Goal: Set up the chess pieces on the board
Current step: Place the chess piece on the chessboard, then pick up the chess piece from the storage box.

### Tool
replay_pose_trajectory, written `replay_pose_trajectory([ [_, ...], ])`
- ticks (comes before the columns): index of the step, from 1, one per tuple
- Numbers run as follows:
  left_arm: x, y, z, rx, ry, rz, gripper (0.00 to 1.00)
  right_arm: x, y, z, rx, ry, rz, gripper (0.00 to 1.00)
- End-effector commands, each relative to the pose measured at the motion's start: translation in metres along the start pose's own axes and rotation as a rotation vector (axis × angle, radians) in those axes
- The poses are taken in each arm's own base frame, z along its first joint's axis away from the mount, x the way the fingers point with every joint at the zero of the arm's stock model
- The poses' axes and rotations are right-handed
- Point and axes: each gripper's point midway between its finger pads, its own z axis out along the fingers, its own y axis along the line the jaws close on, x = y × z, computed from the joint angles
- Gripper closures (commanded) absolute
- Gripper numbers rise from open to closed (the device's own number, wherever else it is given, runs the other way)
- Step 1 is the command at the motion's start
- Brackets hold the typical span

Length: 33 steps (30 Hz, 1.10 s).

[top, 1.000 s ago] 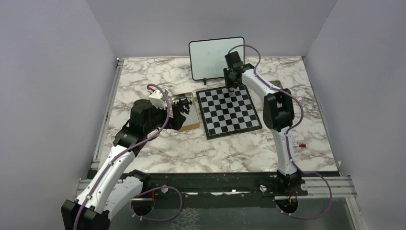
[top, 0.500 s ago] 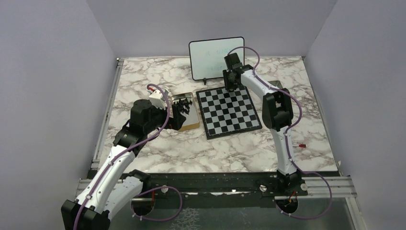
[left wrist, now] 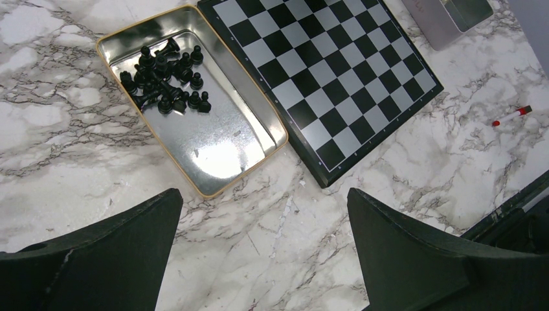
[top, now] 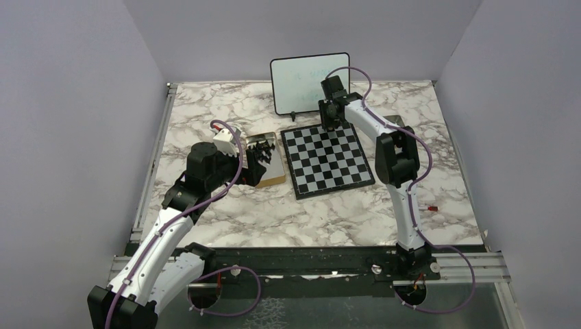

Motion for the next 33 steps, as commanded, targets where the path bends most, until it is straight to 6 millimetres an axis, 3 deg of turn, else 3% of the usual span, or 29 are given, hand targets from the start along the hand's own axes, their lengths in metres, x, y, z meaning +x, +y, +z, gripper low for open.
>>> replay_pose_trajectory([
  [1,-0.001,0.001,-0.001,-0.003,-0.021,0.011,0.01,0.015,-0.002,0.003,0.015,0.05,-0.006,0.57],
  [9,0.0,0.001,-0.001,-0.005,-0.018,0.011,0.01,-0.011,0.002,-0.023,-0.017,-0.017,-0.006,0.44],
  [17,-0.001,0.001,-0.002,-0.006,-0.021,0.011,0.01,-0.03,-0.011,-0.082,0.007,-0.101,-0.001,0.47],
  [24,-0.001,0.0,-0.002,-0.001,-0.021,0.01,0.01,-0.038,-0.054,-0.125,0.121,-0.196,0.044,0.6],
  [33,-0.002,-0.001,-0.003,0.0,-0.028,0.011,0.01,-0.016,-0.132,-0.128,0.245,-0.177,0.154,0.69],
])
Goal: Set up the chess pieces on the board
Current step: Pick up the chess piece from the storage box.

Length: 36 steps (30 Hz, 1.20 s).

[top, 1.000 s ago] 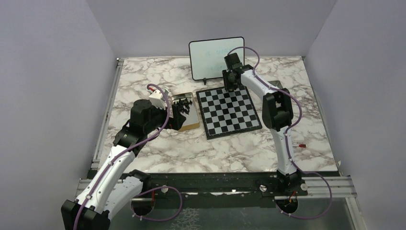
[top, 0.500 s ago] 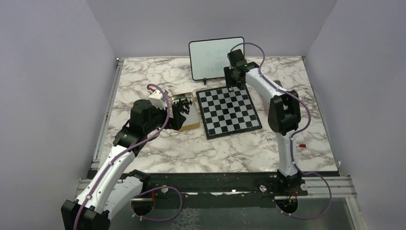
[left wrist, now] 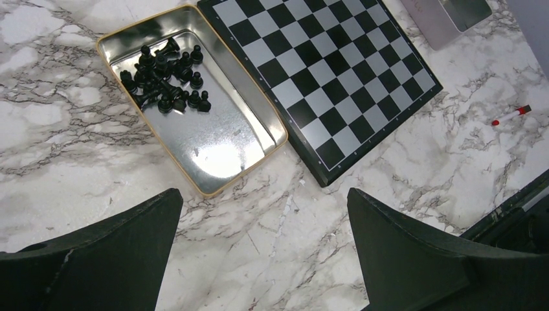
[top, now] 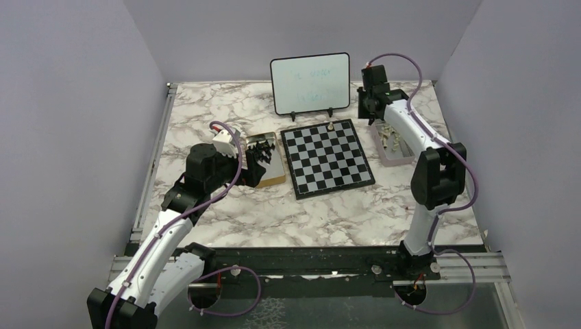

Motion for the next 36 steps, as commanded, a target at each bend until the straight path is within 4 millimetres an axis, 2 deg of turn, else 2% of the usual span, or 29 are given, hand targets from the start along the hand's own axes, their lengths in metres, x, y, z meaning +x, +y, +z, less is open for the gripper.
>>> replay_pose_trajectory([
  [1,-0.002,0.0,-0.001,-0.001,-0.021,0.009,0.01,0.007,-0.043,0.006,0.085,0.0,0.047,0.69],
  [8,-0.001,0.001,0.001,-0.003,-0.013,0.007,0.01,0.018,-0.089,0.031,0.096,0.012,0.154,0.7],
  [11,-0.001,0.001,0.001,-0.005,-0.012,0.007,0.01,0.026,-0.1,0.045,0.119,0.044,0.156,0.71],
  [22,0.001,0.002,0.004,-0.008,0.0,0.006,0.01,0.03,-0.103,0.082,0.122,0.066,0.128,0.72],
  [27,0.001,0.003,0.003,-0.011,-0.003,0.008,0.01,0.034,-0.102,0.093,0.115,0.079,0.13,0.67],
  [36,0.002,0.003,0.005,-0.013,0.004,0.006,0.01,0.047,-0.099,0.108,0.104,0.106,0.136,0.67],
])
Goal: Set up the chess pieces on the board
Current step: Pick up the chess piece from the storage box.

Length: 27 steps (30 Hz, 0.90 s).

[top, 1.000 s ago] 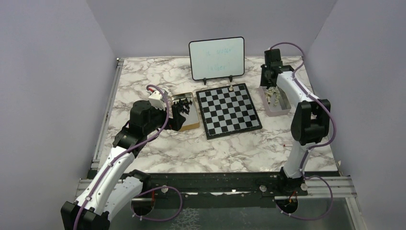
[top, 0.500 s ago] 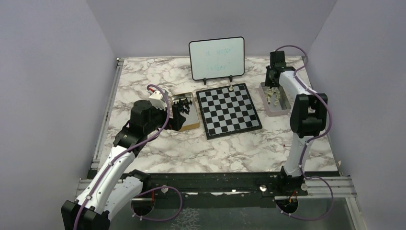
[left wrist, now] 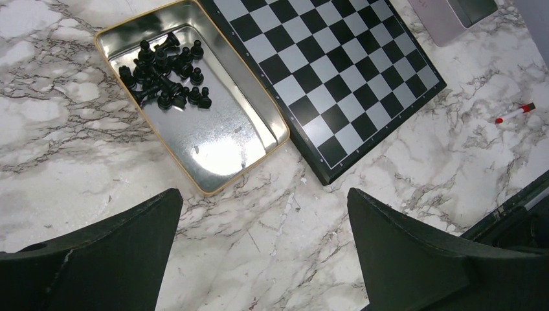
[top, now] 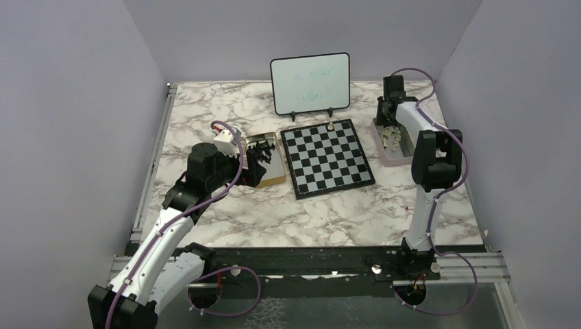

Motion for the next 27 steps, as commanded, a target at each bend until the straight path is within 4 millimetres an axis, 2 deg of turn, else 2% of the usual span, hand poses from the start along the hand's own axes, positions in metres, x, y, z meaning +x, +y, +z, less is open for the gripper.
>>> replay_pose_trajectory([
  [1,-0.0006,0.0019,0.0019,-0.009,-0.009,0.009,0.01,-0.0087,0.0033,0.0118,-0.022,-0.022,0.011,0.67],
  [9,0.0001,0.0021,0.0028,-0.009,-0.005,0.008,0.01,-0.0008,0.001,0.0178,-0.012,-0.006,0.006,0.68],
  [24,-0.0009,0.0014,0.002,-0.007,-0.009,0.007,0.01,-0.0004,-0.0017,0.0175,-0.002,-0.006,0.0,0.73],
  [27,-0.0008,0.0017,0.0019,-0.009,-0.01,0.008,0.01,-0.0002,-0.0016,0.017,-0.005,-0.005,-0.003,0.77],
])
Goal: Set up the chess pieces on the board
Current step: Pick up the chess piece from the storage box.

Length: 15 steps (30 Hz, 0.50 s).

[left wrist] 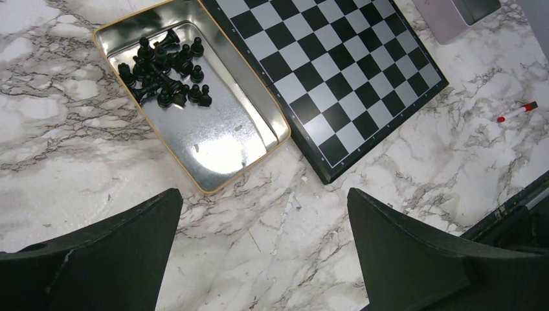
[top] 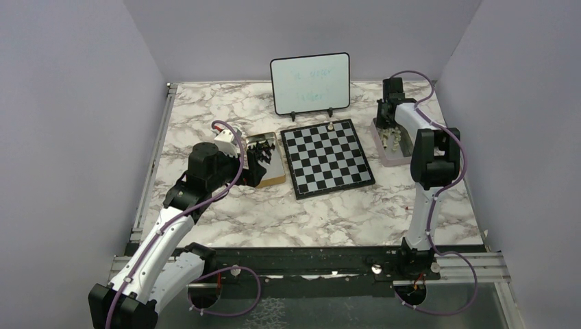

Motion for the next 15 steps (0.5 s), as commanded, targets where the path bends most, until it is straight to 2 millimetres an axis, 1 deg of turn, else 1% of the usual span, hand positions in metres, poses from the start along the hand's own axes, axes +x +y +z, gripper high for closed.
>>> replay_pose_trajectory([
  [1,-0.003,0.001,0.0,-0.006,-0.019,0.01,0.01,-0.01,-0.003,0.001,0.001,-0.026,-0.003,0.78],
  [6,-0.003,0.001,0.0,-0.006,-0.02,0.01,0.01,-0.015,-0.004,-0.01,0.0,-0.042,-0.002,0.84],
  [15,-0.004,0.0,-0.002,-0.003,-0.026,0.01,0.01,-0.029,-0.013,-0.04,0.023,-0.065,0.013,0.88],
])
